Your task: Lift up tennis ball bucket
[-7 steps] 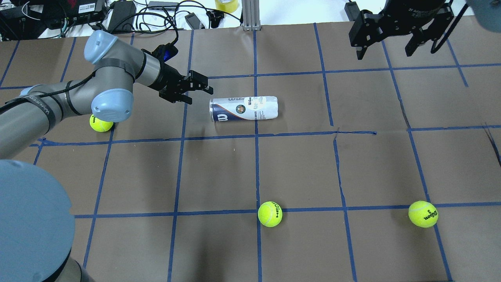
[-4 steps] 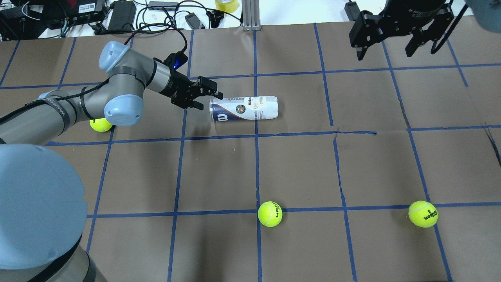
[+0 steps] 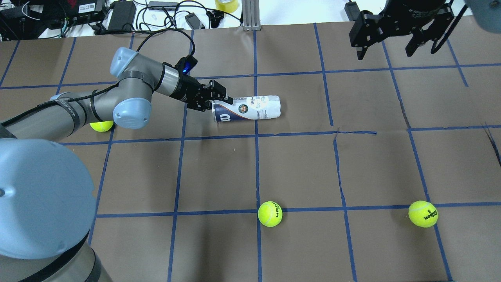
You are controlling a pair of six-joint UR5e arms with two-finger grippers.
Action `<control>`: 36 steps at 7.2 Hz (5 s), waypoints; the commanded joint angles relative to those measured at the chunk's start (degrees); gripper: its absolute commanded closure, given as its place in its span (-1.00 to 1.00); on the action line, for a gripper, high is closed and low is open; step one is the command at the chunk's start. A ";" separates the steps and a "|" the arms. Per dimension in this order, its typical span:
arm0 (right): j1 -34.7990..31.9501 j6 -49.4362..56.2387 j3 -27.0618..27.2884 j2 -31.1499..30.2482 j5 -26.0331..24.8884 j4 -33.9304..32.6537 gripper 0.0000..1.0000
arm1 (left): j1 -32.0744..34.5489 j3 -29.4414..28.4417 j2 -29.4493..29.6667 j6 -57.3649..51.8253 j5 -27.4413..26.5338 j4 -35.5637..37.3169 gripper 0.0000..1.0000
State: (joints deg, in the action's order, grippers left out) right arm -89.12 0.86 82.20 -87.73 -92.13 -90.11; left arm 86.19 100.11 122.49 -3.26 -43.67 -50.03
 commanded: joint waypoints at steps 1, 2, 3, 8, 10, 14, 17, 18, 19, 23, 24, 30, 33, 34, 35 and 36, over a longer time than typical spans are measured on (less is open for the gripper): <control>0.00 -0.15 0.15 0.01 0.02 0.03 -1.00 | 0.03 -0.09 0.82 4.48 4.10 -0.15 1.00; 0.00 -0.33 0.15 0.01 0.02 -0.15 -1.00 | 0.03 -0.44 -0.13 6.06 0.12 0.54 1.00; 0.00 -0.50 0.15 -0.08 0.02 -0.06 -1.00 | 0.12 -2.18 -1.71 16.52 -3.66 2.38 1.00; 0.00 -0.59 0.15 0.01 0.11 -0.68 -1.00 | 5.89 -23.79 -4.01 33.26 -26.09 -4.88 1.00; 0.00 -0.59 0.15 0.01 0.11 -0.68 -1.00 | 9.51 -26.10 -4.18 12.23 -38.29 -13.83 1.00; 0.00 -0.50 0.15 0.01 0.20 -0.76 -1.00 | 13.38 -24.61 -4.18 3.62 -41.67 -22.04 1.00; 0.00 0.11 0.15 0.01 0.11 -0.85 -1.00 | 14.53 -23.03 -4.19 4.23 -42.37 -21.77 0.04; 0.00 0.11 0.15 0.10 0.11 -0.77 -1.00 | 14.79 -23.03 -4.01 4.75 -41.67 -21.78 -0.82; 0.00 0.11 0.24 0.01 0.11 -0.76 -1.00 | 15.32 -23.03 -4.62 6.85 -41.67 -21.78 -1.00; 0.00 0.02 0.24 0.10 0.11 -0.85 -1.00 | 15.24 -27.92 -11.11 7.31 -42.02 -28.40 -1.00; 0.00 0.11 0.24 0.10 0.11 -0.85 -1.00 | 13.84 -31.52 -12.96 6.78 -42.37 -35.07 -1.00; 0.00 0.02 0.24 0.10 0.11 -0.76 -1.00 | 4.60 -20.78 -25.00 3.97 -49.58 -41.23 -1.00; 0.00 -0.06 0.24 0.10 0.11 -0.76 -1.00 | 2.14 -15.48 -29.40 -3.22 -51.16 -40.41 -1.00; 0.00 0.11 0.24 0.10 0.11 -0.76 -1.00 | 1.96 -14.60 -30.54 -4.11 -51.07 -40.58 -1.00; 0.00 -0.15 0.24 0.10 0.11 -0.76 -1.00 | 0.31 -14.33 -31.42 -4.12 -49.07 -41.02 -1.00; 0.00 0.02 0.24 0.10 0.11 -0.76 -1.00 | -1.71 -14.33 -31.95 -4.55 -44.96 -41.28 -1.00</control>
State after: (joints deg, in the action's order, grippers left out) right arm -89.12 0.82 82.44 -87.63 -92.02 -90.88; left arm 86.54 85.53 91.38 -7.30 -92.30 -90.97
